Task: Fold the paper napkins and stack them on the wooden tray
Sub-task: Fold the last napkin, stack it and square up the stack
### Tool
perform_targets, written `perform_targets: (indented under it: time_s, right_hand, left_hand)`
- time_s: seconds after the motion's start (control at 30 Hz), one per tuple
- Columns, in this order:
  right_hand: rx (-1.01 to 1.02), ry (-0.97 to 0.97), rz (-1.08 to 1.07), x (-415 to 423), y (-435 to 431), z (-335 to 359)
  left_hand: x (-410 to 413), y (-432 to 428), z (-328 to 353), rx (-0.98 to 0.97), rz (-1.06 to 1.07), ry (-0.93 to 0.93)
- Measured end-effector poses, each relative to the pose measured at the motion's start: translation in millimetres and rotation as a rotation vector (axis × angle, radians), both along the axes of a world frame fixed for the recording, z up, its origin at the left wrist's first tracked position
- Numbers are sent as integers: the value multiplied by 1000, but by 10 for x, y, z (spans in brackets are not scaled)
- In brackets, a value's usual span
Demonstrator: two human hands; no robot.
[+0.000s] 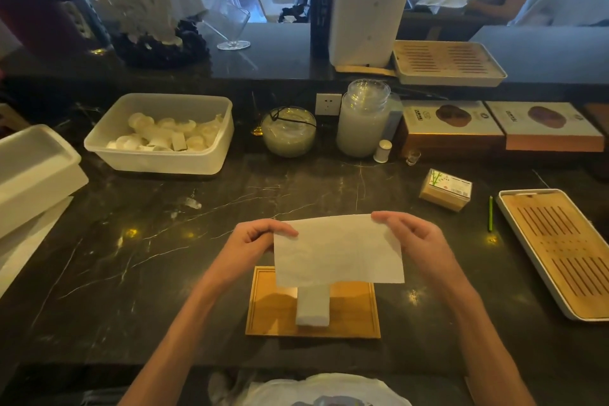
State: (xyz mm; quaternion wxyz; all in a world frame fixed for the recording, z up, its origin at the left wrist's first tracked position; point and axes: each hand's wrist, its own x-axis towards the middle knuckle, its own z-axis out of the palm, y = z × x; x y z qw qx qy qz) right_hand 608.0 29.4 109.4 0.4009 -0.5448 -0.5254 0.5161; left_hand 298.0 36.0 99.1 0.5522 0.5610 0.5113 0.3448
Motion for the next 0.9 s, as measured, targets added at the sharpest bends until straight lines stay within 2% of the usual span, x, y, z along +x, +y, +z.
perform_targets:
  time_s: [0.07, 0.13, 0.17, 0.23, 0.3, 0.37, 0.43, 0.47, 0.53, 0.6, 0.7, 0.9]
  right_hand:
    - [71, -116, 1, -25, 20, 11]
    - [156, -253, 64, -86, 64, 69]
    - [191, -334, 126, -142, 99, 125]
    - [197, -433, 308, -267, 185, 223]
    - [187, -506, 503, -389, 261, 305]
    - [229, -575, 597, -459, 313, 350]
    - [301, -531, 520, -457, 345, 380]
    - [311, -446, 427, -433, 349, 379]
    - [205, -213, 256, -366, 300, 352]
    - [17, -32, 216, -340, 190, 256]
    - [-133, 32, 170, -407, -5, 33]
    - [-159, 32, -5, -429, -64, -150]
  left_hand:
    - [19, -18, -30, 100, -8, 173]
    - [113, -32, -54, 291, 14, 404]
    - [176, -30, -60, 344, -2, 442]
    - [321, -11, -43, 313, -142, 419]
    - [444, 16, -36, 176, -290, 359]
    - [526, 41, -17, 126, -335, 261]
    - [573, 32, 9, 167, -282, 184]
    - [577, 15, 14, 173, -229, 131]
    - [572, -20, 32, 113, -95, -7]
    - [559, -60, 19, 20, -6, -126]
    - [539, -104, -19, -58, 31, -175]
    - [494, -150, -54, -130, -5, -189]
